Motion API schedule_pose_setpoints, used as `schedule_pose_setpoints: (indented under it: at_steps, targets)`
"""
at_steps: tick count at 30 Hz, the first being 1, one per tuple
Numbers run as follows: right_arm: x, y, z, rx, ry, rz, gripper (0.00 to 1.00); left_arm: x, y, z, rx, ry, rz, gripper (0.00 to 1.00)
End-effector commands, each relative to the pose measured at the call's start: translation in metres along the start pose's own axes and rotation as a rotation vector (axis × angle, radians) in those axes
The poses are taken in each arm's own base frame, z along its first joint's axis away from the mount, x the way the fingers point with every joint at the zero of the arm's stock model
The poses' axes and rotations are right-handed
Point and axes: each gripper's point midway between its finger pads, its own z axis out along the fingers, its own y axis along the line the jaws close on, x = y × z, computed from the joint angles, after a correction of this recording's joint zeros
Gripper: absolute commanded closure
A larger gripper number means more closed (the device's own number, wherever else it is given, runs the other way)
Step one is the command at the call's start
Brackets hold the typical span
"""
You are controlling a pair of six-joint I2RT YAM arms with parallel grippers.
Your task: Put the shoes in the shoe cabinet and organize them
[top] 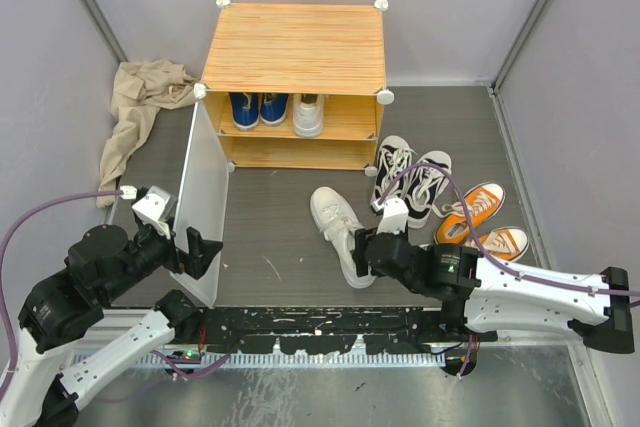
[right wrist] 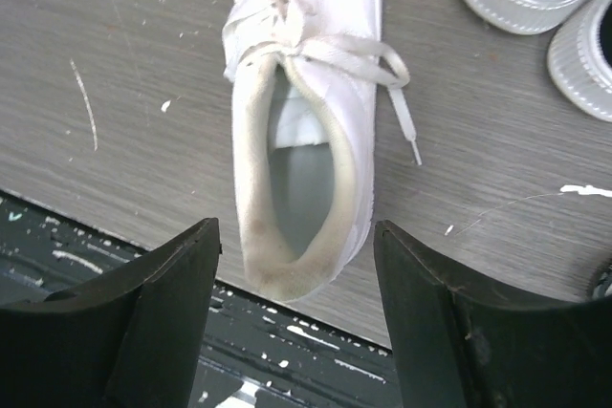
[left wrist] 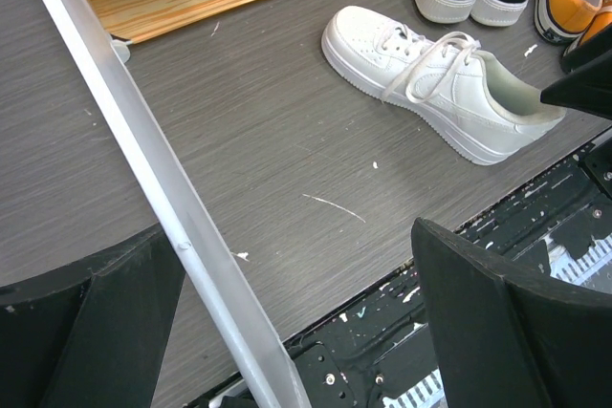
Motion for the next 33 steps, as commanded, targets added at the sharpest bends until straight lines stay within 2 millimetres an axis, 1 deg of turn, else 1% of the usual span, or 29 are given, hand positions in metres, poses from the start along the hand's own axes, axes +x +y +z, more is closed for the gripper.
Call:
schedule_pose_setpoints:
  at_steps: [1, 7, 11, 14, 15, 19, 20, 22, 23, 24, 27, 29, 33]
  targets:
    - [-0.015, -0.018, 0.003, 0.109, -0.084, -0.007, 0.29, -0.008, 0.001, 0.006, -0.012, -0.022, 0.001, 0.02]
    - [-0.006, -0.033, 0.023, 0.218, -0.072, -0.045, 0.28, -0.009, 0.000, 0.003, -0.010, -0.023, -0.002, 0.02]
    - [0.002, -0.036, 0.039, 0.195, -0.035, -0.020, 0.29, -0.010, -0.001, 0.004, -0.005, -0.028, -0.006, 0.02]
    - [0.016, -0.042, 0.055, 0.158, 0.017, 0.017, 0.31, -0.010, 0.000, 0.003, -0.006, -0.032, -0.008, 0.02]
    - [0.021, -0.040, 0.060, 0.128, 0.033, 0.035, 0.33, -0.010, 0.000, 0.003, -0.006, -0.029, -0.007, 0.02]
    - [0.036, -0.023, 0.070, 0.016, 0.083, 0.038, 0.45, -0.010, 0.000, 0.001, -0.008, -0.033, -0.009, 0.02]
    - [0.039, -0.021, 0.072, 0.003, 0.101, 0.036, 0.53, -0.010, 0.000, 0.000, -0.009, -0.033, -0.011, 0.02]
    - [0.042, -0.019, 0.071, 0.008, 0.124, 0.038, 0.75, -0.011, 0.000, -0.001, -0.006, -0.039, -0.015, 0.02]
    - [0.039, -0.020, 0.069, 0.021, 0.122, 0.047, 0.83, -0.011, 0.000, -0.001, -0.005, -0.039, -0.015, 0.02]
    - [0.033, -0.020, 0.064, 0.032, 0.105, 0.062, 0.88, -0.011, 0.000, -0.001, -0.005, -0.040, -0.017, 0.02]
    - [0.002, -0.023, 0.045, 0.064, 0.007, 0.125, 0.98, -0.012, -0.001, -0.002, -0.003, -0.045, -0.021, 0.02]
    - [-0.026, -0.024, 0.028, 0.077, -0.078, 0.180, 0.99, -0.015, -0.001, -0.004, 0.001, -0.052, -0.022, 0.02]
    - [-0.071, -0.022, 0.001, 0.080, -0.195, 0.259, 0.99, -0.020, -0.003, -0.006, 0.011, -0.070, -0.019, 0.02]
